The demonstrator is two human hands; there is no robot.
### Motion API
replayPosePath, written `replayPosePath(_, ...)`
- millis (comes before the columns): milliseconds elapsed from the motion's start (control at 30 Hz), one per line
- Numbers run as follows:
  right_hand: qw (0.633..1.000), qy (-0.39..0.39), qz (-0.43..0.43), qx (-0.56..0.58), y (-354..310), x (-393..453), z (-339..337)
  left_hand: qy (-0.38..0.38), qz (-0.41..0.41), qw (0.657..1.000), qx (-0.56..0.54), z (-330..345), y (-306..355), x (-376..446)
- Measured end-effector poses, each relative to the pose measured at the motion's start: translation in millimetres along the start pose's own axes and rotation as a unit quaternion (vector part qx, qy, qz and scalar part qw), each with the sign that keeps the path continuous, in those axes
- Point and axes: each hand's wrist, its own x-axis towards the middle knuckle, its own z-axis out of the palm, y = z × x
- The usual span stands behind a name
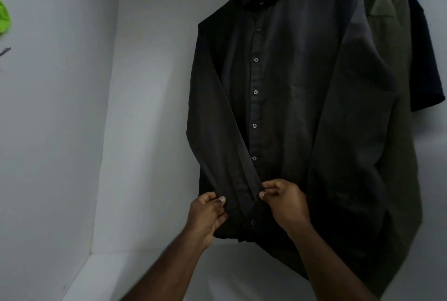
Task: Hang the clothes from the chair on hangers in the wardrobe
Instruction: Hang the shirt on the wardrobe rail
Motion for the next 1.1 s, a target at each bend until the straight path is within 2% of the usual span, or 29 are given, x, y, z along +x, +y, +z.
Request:
replayPosePath(233, 0.995, 0.038, -0.026, -0.084, 5.0, 2.9, 14.4, 0.033, 0.020, 0.998, 0.056, 1.6, -13.3, 35.3)
replayPosePath(433, 0.979, 0.064, -0.090, -0.173, 7.5, 5.3, 31.4, 0.091, 0.088, 0.968, 0.216, -0.5, -26.1, 56.9)
replayPosePath(533, 0.972, 0.060, -0.111, -0.199, 5.4, 5.0, 39.8, 0.104, 0.111, 0.948, 0.281, -6.7, -32.6, 63.1)
replayPosePath(800, 0.975, 0.016, -0.110, -0.193, -1.9, -1.4, 53.4, 0.087, 0.189, 0.920, 0.331, -22.0, -38.0, 61.4)
replayPosePath(867, 0.974, 0.003, -0.113, -0.195, -4.9, -5.4, 54.1, 0.074, 0.224, 0.896, 0.375, -26.2, -41.2, 60.7)
replayPosePath(967, 0.969, 0.002, -0.133, -0.210, -8.7, -12.0, 52.7, 0.074, 0.283, 0.840, 0.457, -30.1, -44.4, 54.6)
replayPosePath(1100, 0.957, -0.013, -0.167, -0.236, -12.7, -22.5, 48.0, 0.064, 0.325, 0.793, 0.511, -26.2, -42.0, 32.6)
